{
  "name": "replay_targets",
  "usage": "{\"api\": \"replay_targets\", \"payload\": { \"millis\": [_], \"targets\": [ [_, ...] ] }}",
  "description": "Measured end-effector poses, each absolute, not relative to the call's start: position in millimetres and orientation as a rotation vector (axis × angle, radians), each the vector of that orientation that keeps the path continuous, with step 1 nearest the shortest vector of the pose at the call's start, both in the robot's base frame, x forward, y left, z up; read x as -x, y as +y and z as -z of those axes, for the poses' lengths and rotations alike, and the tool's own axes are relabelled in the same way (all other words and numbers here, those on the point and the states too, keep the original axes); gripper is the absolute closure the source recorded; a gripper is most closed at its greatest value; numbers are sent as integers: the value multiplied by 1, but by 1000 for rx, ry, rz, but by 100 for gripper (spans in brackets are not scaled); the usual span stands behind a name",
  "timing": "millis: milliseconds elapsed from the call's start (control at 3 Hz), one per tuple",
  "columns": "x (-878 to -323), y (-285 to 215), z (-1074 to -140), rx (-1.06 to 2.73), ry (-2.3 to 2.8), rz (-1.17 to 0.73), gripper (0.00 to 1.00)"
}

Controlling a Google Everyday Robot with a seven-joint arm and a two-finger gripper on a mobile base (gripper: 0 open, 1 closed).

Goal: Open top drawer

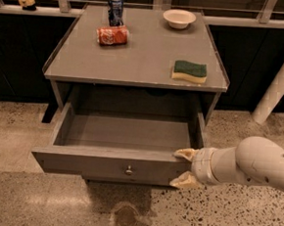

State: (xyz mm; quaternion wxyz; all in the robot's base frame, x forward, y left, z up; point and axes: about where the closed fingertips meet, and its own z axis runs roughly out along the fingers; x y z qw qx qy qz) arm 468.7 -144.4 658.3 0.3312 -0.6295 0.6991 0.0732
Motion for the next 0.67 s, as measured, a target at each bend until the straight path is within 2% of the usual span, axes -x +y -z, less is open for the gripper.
{"api": "replay_targets", "payload": {
  "millis": [333,667],
  "targets": [
    [-469,-144,-658,1646,1827,-191,0],
    [-469,-144,-658,1646,1827,-191,0]
  ]
}}
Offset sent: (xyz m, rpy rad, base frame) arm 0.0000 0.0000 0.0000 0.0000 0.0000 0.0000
